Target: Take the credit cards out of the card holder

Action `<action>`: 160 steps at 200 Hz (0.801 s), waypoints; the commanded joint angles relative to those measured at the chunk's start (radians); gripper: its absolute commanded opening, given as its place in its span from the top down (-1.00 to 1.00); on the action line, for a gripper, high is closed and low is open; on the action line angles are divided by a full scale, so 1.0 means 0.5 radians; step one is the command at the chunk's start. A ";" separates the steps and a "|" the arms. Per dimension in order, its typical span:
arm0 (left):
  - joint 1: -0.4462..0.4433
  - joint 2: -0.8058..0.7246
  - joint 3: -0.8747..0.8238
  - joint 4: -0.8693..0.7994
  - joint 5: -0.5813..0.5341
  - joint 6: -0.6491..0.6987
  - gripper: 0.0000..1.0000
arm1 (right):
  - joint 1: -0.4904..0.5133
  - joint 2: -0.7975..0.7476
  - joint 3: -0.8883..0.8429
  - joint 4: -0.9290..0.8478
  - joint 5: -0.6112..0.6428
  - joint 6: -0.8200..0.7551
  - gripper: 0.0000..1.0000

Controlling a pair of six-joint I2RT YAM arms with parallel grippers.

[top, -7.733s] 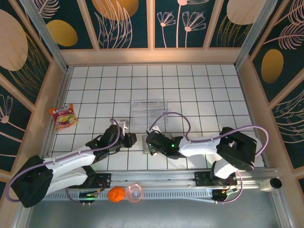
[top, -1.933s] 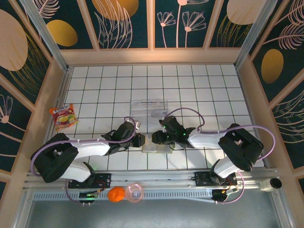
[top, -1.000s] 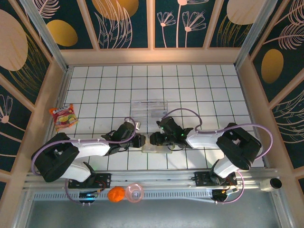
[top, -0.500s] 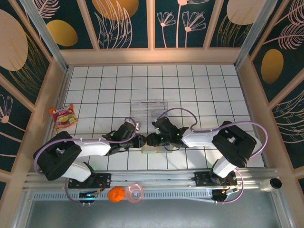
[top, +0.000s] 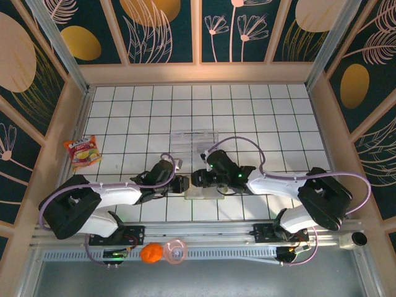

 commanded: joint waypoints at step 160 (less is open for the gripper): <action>-0.007 -0.029 -0.021 0.020 -0.012 -0.017 0.55 | 0.027 0.098 -0.166 0.015 -0.091 0.067 0.37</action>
